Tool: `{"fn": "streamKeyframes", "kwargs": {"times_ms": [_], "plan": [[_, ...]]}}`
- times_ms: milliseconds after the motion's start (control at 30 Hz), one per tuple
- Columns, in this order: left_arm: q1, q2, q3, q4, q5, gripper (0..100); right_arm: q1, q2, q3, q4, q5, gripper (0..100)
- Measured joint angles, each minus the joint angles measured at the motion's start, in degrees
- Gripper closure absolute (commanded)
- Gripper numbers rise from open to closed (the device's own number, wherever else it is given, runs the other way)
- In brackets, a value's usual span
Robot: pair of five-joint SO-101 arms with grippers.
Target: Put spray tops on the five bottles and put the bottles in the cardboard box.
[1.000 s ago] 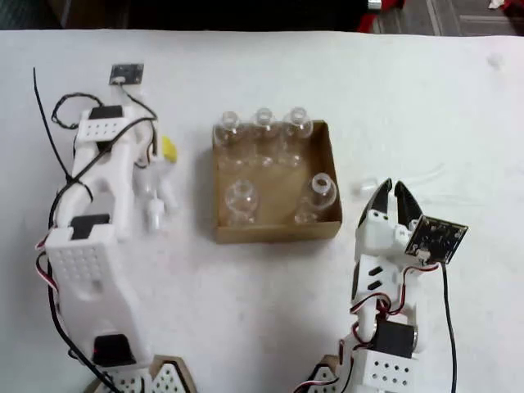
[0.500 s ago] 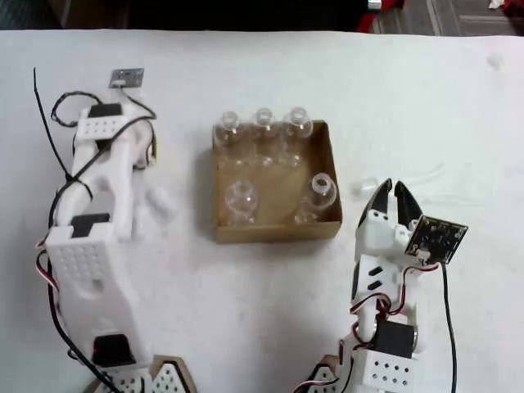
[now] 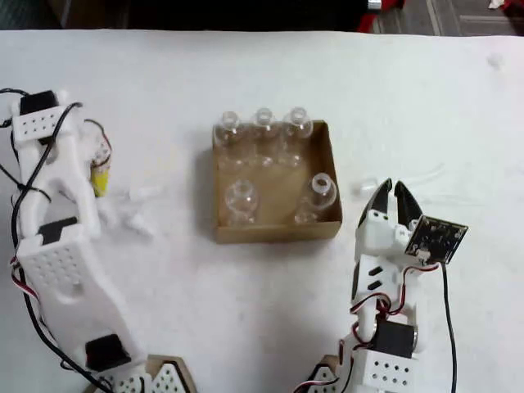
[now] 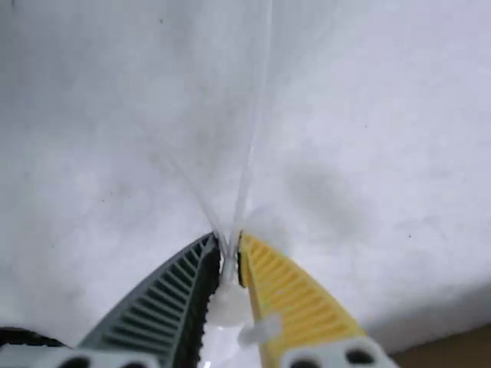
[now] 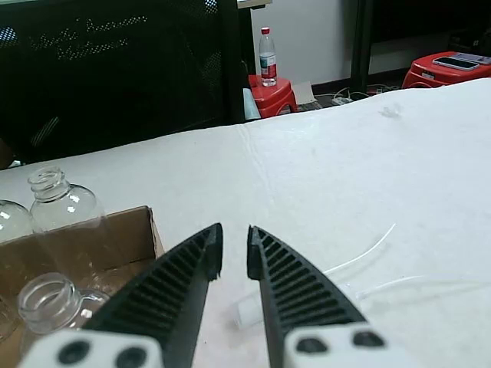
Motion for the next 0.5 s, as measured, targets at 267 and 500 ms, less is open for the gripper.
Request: {"fn": "streamKeyframes", "kwargs": {"times_ms": [267,500], "plan": [[0.00,0.00,1.58,1.14,0.44,97,0.00,0.00,0.00,0.00,0.00,96.0],[0.00,0.09,3.96,1.32,-1.23,84,0.00,0.00,0.00,0.00,0.00,96.0]]}}
